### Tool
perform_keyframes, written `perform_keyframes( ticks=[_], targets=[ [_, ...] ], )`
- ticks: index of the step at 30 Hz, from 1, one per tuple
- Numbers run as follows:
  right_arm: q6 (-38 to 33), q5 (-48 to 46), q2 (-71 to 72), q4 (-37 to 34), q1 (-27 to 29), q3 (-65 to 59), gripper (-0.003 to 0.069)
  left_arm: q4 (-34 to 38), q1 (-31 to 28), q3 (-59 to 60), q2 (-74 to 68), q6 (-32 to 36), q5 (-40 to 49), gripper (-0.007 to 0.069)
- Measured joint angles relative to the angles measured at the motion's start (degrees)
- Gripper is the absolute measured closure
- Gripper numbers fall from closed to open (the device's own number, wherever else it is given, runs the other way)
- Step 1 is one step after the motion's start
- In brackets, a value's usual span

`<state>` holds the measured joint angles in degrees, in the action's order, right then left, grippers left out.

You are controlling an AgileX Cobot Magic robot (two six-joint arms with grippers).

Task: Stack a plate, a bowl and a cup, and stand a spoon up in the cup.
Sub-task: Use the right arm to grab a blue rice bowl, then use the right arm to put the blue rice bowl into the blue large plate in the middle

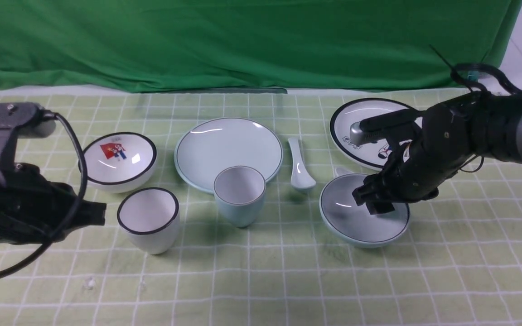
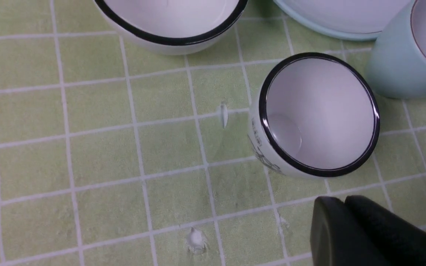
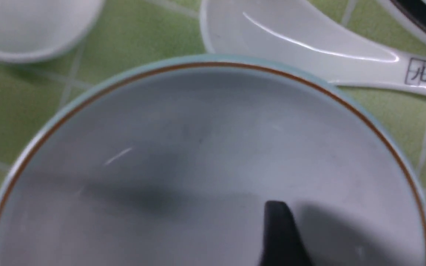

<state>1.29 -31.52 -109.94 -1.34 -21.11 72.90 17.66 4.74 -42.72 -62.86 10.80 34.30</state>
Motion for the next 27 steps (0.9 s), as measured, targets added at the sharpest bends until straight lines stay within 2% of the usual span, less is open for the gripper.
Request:
perform_keyframes(
  ticks=[2, 3, 5, 11, 15, 17, 27],
  targets=[
    [-0.7, -0.6, 0.0, 0.0, 0.1, 0.6, 0.0360, 0.1, 0.0, 0.0, 0.0, 0.0, -0.5, 0.0633],
    [-1.3, -2.3, 0.2, 0.0, 0.1, 2.1, 0.0509, 0.1, 0.0, 0.0, 0.0, 0.1, -1.3, 0.0633],
    [-1.6, -5.2, 0.8, -0.5, 0.1, 4.7, 0.0580, 0.2, 0.0, 0.0, 0.0, 0.2, -2.3, 0.0633],
    [-6.5, -10.8, 1.3, -3.9, 0.1, 15.7, 0.0589, 1.8, 0.0, 0.0, 0.0, 0.2, -4.9, 0.0633],
    [-15.7, -11.1, -2.0, -16.9, -0.8, 27.1, 0.0589, 4.2, 0.0, 0.0, 0.0, 0.2, -5.8, 0.0633],
    [-17.7, -11.0, -6.0, -20.9, -2.0, 33.7, 0.0589, 4.6, 0.0, 0.0, 0.0, 0.2, -5.9, 0.0633],
    [-15.1, -12.5, -25.9, -22.0, -6.7, 57.2, 0.0589, 5.0, 0.4, 0.0, 0.0, 0.2, -6.8, 0.0633]
  ],
)
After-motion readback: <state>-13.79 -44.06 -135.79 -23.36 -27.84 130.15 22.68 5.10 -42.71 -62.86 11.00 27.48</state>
